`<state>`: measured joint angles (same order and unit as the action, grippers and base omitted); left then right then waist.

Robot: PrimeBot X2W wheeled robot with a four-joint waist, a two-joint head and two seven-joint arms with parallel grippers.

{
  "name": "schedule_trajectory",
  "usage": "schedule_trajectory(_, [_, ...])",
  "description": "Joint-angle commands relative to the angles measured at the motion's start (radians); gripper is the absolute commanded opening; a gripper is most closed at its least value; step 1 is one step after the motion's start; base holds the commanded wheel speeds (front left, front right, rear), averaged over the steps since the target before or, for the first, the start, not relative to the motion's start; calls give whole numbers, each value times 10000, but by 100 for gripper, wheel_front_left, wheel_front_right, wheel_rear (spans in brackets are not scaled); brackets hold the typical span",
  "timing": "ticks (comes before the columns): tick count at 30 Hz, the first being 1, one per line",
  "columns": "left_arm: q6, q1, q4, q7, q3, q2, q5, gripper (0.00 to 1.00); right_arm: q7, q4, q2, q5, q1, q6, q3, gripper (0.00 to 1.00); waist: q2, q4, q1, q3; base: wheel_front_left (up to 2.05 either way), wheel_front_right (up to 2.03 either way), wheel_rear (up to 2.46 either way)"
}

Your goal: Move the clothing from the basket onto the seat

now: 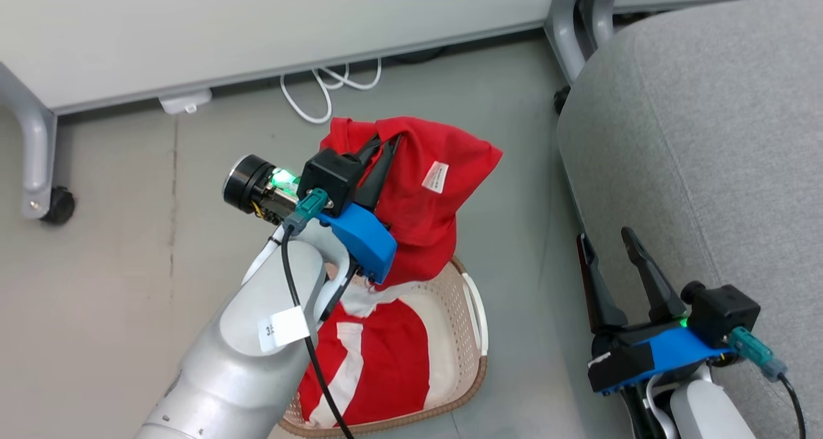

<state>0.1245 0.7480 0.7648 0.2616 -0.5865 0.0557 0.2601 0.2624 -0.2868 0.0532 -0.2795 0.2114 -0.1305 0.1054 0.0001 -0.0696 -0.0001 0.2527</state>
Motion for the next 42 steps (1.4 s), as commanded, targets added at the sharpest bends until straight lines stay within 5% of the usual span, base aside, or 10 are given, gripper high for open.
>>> schedule_trajectory(1, [68,-26,-200,50,57,-28,-1,0,38,-32,-19,84,-230,-5,-12,100,-1,30,1,-343,0,0,0])
schedule_trajectory(16, [61,0,-1705,51,-812,-49,592,0,38,-126,-29,-46,-1062,-5,-90,100,-1,146,1,-1588,0,0,0])
schedule_trajectory(42, [-120,-143,-1781,51,-1254,-55,920,0,37,-60,-29,110,-982,-5,216,100,-1,200,1,-1785,0,0,0])
